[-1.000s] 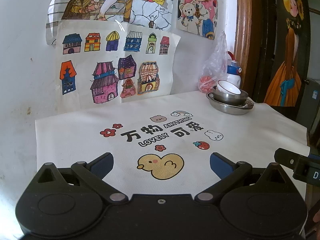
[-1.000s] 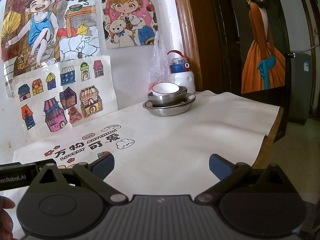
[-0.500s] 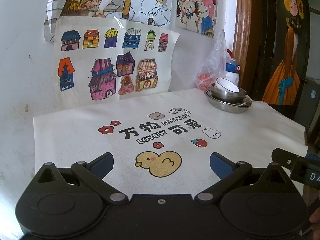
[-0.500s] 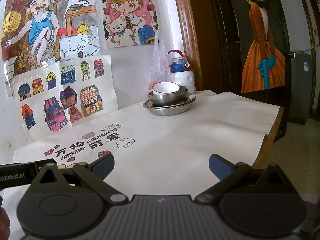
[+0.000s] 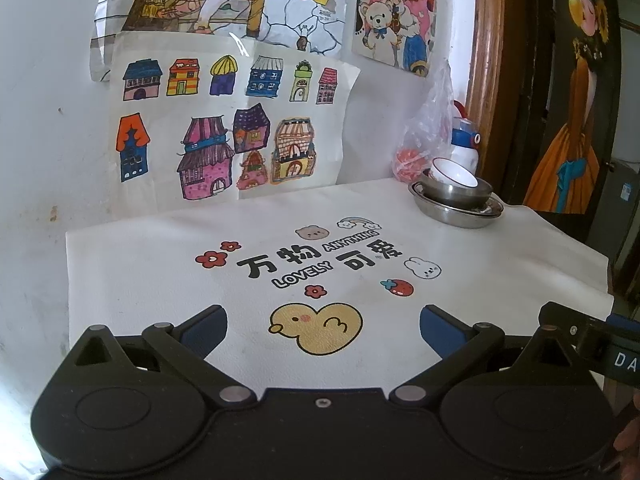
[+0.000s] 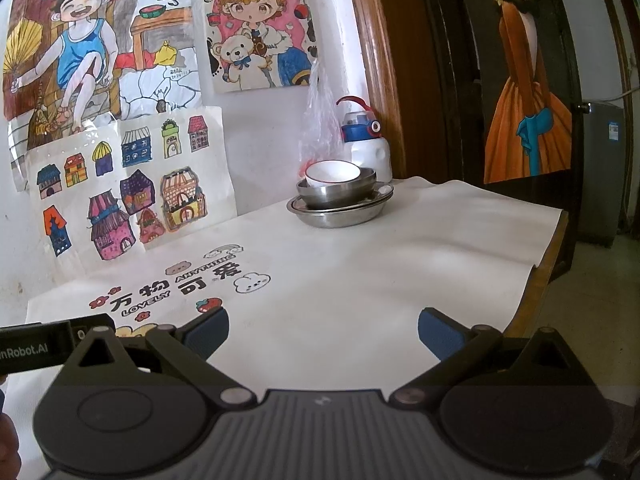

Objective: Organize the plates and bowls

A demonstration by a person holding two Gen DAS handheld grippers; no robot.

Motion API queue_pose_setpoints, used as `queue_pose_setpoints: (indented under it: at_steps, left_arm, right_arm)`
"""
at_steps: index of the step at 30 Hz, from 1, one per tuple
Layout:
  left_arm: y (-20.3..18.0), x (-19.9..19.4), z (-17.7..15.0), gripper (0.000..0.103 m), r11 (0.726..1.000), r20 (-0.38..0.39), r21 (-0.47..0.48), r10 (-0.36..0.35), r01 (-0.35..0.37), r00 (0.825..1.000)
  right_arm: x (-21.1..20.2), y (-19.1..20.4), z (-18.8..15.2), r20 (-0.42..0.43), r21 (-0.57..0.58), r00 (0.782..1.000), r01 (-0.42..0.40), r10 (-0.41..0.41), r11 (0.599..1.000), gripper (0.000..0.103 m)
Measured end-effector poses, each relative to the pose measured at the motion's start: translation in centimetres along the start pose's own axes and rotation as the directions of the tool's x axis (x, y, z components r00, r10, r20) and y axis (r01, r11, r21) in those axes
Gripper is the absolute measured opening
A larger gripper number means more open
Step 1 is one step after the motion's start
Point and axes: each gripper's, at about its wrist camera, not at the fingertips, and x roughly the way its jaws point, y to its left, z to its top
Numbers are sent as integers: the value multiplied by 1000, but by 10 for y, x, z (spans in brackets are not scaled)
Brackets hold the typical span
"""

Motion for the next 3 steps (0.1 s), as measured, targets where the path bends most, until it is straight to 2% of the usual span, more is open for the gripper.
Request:
queue_pose_setpoints:
  at_steps: [3]
  left_arm:
    - [0,0,0,102,1000,1,1,0,0,1000]
  right_arm:
    - [2,1,-2,-4,-2,1000,-2,2,1000,103]
